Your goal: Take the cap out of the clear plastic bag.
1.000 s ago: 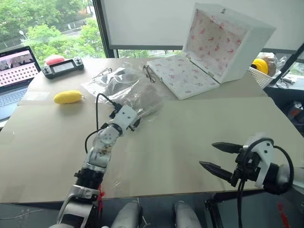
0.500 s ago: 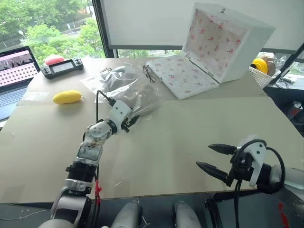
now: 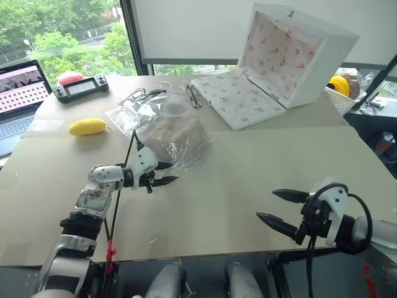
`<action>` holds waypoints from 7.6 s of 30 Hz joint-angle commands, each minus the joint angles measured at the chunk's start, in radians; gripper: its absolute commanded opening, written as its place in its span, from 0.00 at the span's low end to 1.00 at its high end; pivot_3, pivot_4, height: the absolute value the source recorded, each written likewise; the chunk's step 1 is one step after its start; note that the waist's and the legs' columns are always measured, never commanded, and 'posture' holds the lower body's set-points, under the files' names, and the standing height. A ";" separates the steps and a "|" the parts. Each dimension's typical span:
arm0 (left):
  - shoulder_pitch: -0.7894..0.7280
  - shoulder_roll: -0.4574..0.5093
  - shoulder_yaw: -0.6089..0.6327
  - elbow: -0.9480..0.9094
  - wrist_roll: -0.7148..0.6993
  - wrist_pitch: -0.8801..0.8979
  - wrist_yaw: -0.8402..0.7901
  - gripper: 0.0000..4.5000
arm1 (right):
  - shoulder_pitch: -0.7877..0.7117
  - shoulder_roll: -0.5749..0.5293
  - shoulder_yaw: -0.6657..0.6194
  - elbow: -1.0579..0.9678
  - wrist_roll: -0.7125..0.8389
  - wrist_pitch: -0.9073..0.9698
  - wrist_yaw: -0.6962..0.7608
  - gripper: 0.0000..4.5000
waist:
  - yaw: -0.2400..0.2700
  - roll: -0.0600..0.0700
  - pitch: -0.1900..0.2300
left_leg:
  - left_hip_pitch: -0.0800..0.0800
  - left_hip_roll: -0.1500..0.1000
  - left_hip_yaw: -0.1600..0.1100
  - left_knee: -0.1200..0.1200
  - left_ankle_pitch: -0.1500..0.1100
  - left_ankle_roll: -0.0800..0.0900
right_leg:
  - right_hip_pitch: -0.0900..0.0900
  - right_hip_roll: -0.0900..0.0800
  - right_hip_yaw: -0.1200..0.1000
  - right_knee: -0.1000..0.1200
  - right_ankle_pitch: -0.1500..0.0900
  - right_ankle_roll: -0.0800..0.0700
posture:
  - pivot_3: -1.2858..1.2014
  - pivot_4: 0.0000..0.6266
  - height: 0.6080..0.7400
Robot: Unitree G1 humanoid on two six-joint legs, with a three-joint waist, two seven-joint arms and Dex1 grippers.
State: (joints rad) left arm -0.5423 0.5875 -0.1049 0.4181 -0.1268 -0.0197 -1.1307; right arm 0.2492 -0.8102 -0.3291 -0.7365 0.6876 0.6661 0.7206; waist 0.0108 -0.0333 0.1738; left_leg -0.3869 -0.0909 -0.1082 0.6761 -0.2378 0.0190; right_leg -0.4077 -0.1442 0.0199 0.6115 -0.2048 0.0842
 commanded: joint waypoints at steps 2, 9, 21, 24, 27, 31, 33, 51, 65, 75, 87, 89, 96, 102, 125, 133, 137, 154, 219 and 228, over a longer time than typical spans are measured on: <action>-0.106 0.018 0.011 0.164 0.056 -0.070 0.047 0.50 | -0.007 0.003 -0.016 -0.017 0.004 -0.021 0.003 1.00 | 0.001 0.000 0.000 | 0.000 0.000 0.000 0.000 0.000 0.000 | 0.000 0.000 -0.001 0.000 0.000 0.000 | 0.52 0.24 1.00; -0.190 0.002 0.018 0.255 0.046 -0.111 0.036 0.50 | -0.003 0.001 -0.019 -0.019 0.007 -0.019 0.006 1.00 | 0.001 0.000 0.000 | -0.002 0.000 -0.001 0.000 0.000 0.000 | -0.001 0.000 -0.001 0.000 0.000 0.000 | 0.52 0.24 1.00; -0.232 -0.046 0.050 0.258 0.027 -0.113 0.079 0.04 | -0.005 0.001 -0.016 -0.021 0.007 -0.015 0.000 1.00 | 0.001 0.000 0.000 | -0.002 0.000 -0.001 0.000 0.000 0.000 | -0.001 0.000 -0.001 0.000 0.000 0.000 | 0.52 0.24 1.00; -0.243 -0.053 0.055 0.255 0.027 -0.110 0.090 0.02 | -0.009 0.000 -0.014 -0.017 0.006 -0.015 0.001 1.00 | 0.001 0.000 0.000 | -0.002 0.000 -0.001 0.000 0.000 0.000 | -0.001 0.000 -0.001 0.000 0.000 0.000 | 0.52 0.24 1.00; -0.260 -0.063 0.066 0.193 -0.006 -0.059 0.080 0.02 | -0.016 0.000 -0.007 -0.015 0.004 -0.015 0.000 1.00 | 0.001 0.000 0.000 | -0.002 0.000 -0.001 0.000 0.000 0.000 | -0.002 0.000 -0.001 0.000 0.000 0.000 | 0.52 0.24 1.00; -0.282 -0.078 0.097 0.101 -0.065 0.033 0.087 0.02 | -0.049 0.006 0.010 -0.008 0.001 -0.014 -0.016 1.00 | 0.001 -0.001 0.000 | -0.003 0.000 -0.001 0.000 0.000 0.000 | -0.002 0.000 -0.001 0.000 0.000 0.000 | 0.52 0.24 1.00; -0.300 -0.089 0.120 0.045 -0.108 0.100 0.102 0.02 | -0.114 0.029 0.034 0.010 -0.010 -0.019 -0.053 1.00 | -0.001 -0.001 0.000 | -0.003 0.000 -0.001 0.000 0.000 0.000 | -0.002 0.000 -0.001 0.000 0.000 0.000 | 0.52 0.24 1.00; -0.314 -0.123 0.139 -0.080 -0.184 0.264 0.109 0.02 | -0.793 0.335 0.502 0.514 -0.607 -0.318 -0.380 1.00 | -0.026 0.000 0.001 | -0.013 -0.002 0.001 0.000 0.003 -0.005 | -0.022 0.000 -0.001 0.011 0.008 -0.013 | 0.52 0.24 1.00; -0.298 -0.134 0.126 -0.105 -0.198 0.290 0.092 0.02 | -0.956 0.442 0.742 0.857 -1.008 -0.638 -0.472 1.00 | -0.053 0.000 0.001 | -0.011 -0.003 0.003 -0.001 0.004 -0.007 | -0.024 0.001 -0.001 0.013 0.009 -0.015 | 0.52 0.24 1.00; -0.181 -0.127 0.136 -0.274 -0.283 0.415 0.063 0.02 | -0.968 0.510 0.767 0.954 -1.096 -0.753 -0.477 1.00 | -0.057 0.000 0.001 | -0.018 -0.001 0.002 -0.002 0.009 -0.014 | -0.032 0.001 0.000 0.017 0.011 -0.017 | 0.52 0.24 1.00; -0.190 -0.142 0.190 -0.221 -0.279 0.412 0.193 0.02 | -0.791 0.395 0.678 0.727 -1.064 -0.737 -0.346 1.00 | -0.056 0.000 0.001 | -0.015 -0.001 0.002 -0.002 0.007 -0.011 | -0.031 0.002 -0.001 0.015 0.011 -0.018 | 0.52 0.24 1.00; -0.156 -0.154 0.186 -0.247 -0.291 0.423 0.199 0.02 | -0.767 0.382 0.661 0.698 -1.068 -0.725 -0.341 1.00 | -0.056 0.000 0.001 | -0.015 -0.001 0.002 -0.002 0.007 -0.011 | -0.031 0.002 -0.001 0.015 0.011 -0.018 | 0.52 0.24 1.00; -0.023 -0.194 0.183 -0.366 -0.364 0.490 0.213 0.02 | -0.776 0.408 0.677 0.696 -1.114 -0.714 -0.344 1.00 | -0.055 0.000 0.001 | -0.014 0.000 0.004 -0.002 0.006 -0.011 | -0.031 0.002 0.000 0.016 0.011 -0.018 | 0.52 0.24 1.00; 0.023 -0.222 0.222 -0.369 -0.384 0.482 0.285 0.02 | -0.762 0.394 0.714 0.725 -1.173 -0.762 -0.339 1.00 | -0.052 0.000 0.001 | -0.013 0.000 0.003 -0.002 0.006 -0.011 | -0.029 0.002 0.000 0.015 0.011 -0.018 | 0.52 0.24 1.00; 0.016 -0.217 0.180 -0.385 -0.383 0.475 0.308 0.02 | -0.860 0.335 0.735 0.782 -1.170 -0.890 -0.189 1.00 | -0.050 0.000 0.001 | -0.014 0.000 0.004 -0.002 0.007 -0.011 | -0.029 0.002 0.000 0.014 0.012 -0.019 | 0.52 0.24 1.00; 0.008 -0.223 0.167 -0.372 -0.379 0.473 0.309 0.02 | -0.847 0.261 0.710 0.763 -1.137 -0.896 -0.119 1.00 | -0.055 0.000 0.001 | -0.012 0.000 0.004 -0.002 0.006 -0.011 | -0.028 0.003 0.000 0.014 0.012 -0.019 | 0.52 0.24 1.00; 0.000 -0.220 0.165 -0.365 -0.378 0.474 0.307 0.02 | -0.882 0.302 0.690 0.838 -1.151 -0.877 -0.185 1.00 | -0.054 0.000 0.001 | -0.012 0.001 0.005 -0.002 0.006 -0.011 | -0.028 0.003 0.001 0.014 0.012 -0.019 | 0.52 0.24 1.00; -0.023 -0.219 0.153 -0.344 -0.368 0.475 0.294 0.02 | -0.893 0.437 0.698 0.907 -1.223 -0.787 -0.350 1.00 | -0.054 0.000 0.001 | -0.012 0.001 0.005 -0.002 0.006 -0.011 | -0.029 0.004 0.001 0.014 0.012 -0.019 | 0.52 0.24 1.00; -0.076 -0.226 0.142 -0.299 -0.348 0.469 0.287 0.00 | -0.934 0.487 0.789 1.063 -1.368 -0.814 -0.509 1.00 | -0.057 0.000 0.001 | -0.012 0.001 0.005 -0.002 0.007 -0.012 | -0.029 0.005 0.002 0.014 0.012 -0.020 | 0.52 0.24 1.00; -0.062 -0.225 0.140 -0.318 -0.351 0.471 0.291 0.00 | -1.032 0.581 0.813 1.254 -1.385 -0.836 -0.583 1.00 | -0.057 0.000 0.001 | -0.012 0.001 0.005 -0.002 0.007 -0.012 | -0.029 0.005 0.002 0.014 0.013 -0.020 | 0.52 0.24 1.00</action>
State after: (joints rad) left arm -0.5957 0.3613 0.0294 0.1440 -0.4723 0.4613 -0.8375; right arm -0.7520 -0.2444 0.4772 0.5054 -0.6953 -0.1442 0.1647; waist -0.0460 -0.0336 0.1750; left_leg -0.3993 -0.0897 -0.1033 0.6739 -0.2308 0.0068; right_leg -0.4373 -0.1388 0.0220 0.6260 -0.1921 0.0640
